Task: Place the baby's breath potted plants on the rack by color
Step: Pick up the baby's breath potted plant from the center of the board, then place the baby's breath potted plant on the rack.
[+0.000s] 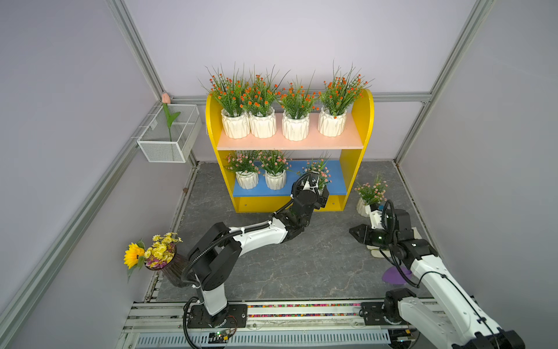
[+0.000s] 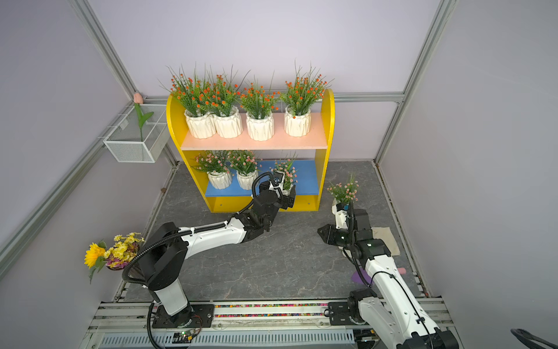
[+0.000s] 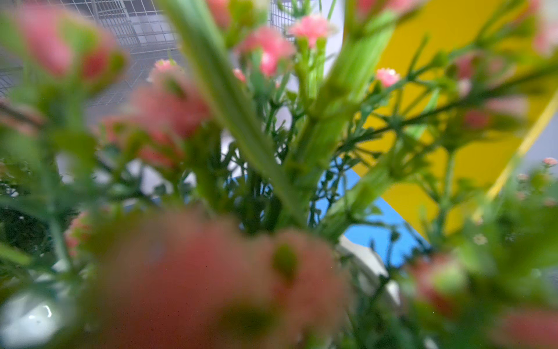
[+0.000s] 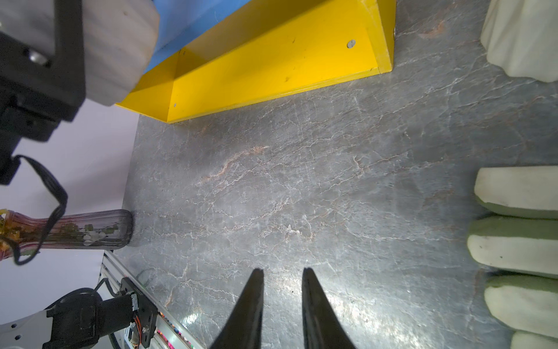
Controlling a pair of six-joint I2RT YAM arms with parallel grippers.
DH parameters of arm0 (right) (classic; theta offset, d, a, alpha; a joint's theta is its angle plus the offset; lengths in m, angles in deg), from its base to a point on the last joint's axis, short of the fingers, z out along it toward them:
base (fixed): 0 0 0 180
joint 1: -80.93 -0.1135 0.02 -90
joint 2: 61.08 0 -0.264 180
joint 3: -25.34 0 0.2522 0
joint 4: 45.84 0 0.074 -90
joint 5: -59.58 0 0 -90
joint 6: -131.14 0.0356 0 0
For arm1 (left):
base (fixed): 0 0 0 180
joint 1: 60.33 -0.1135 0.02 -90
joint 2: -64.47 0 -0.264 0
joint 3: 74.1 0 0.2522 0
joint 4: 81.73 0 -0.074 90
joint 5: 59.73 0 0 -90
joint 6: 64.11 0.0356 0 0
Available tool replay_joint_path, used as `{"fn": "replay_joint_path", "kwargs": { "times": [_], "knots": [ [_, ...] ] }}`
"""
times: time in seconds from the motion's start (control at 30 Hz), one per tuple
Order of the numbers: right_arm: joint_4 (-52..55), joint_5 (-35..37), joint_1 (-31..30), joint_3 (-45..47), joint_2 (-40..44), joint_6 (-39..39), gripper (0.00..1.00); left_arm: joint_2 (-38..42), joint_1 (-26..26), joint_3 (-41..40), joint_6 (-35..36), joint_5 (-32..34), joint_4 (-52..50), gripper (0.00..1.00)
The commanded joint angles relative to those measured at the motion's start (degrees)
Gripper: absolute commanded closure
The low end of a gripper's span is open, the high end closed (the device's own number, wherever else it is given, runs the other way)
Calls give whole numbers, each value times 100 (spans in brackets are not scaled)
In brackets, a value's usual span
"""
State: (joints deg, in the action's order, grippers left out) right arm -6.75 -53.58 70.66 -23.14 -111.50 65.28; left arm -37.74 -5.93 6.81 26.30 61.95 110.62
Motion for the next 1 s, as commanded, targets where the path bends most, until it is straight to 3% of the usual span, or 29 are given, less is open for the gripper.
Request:
{"fn": "replay_joint_path", "kwargs": {
  "times": [0.0, 0.97],
  "knots": [
    [-35, 50, 15, 149, 84, -41, 73, -76, -125, 371, -109, -73, 210, 41],
    [60, -5, 7, 141, 283, 7, 71, -1187, -1138, 1278, -704, -73, 105, 42]
  ]
}}
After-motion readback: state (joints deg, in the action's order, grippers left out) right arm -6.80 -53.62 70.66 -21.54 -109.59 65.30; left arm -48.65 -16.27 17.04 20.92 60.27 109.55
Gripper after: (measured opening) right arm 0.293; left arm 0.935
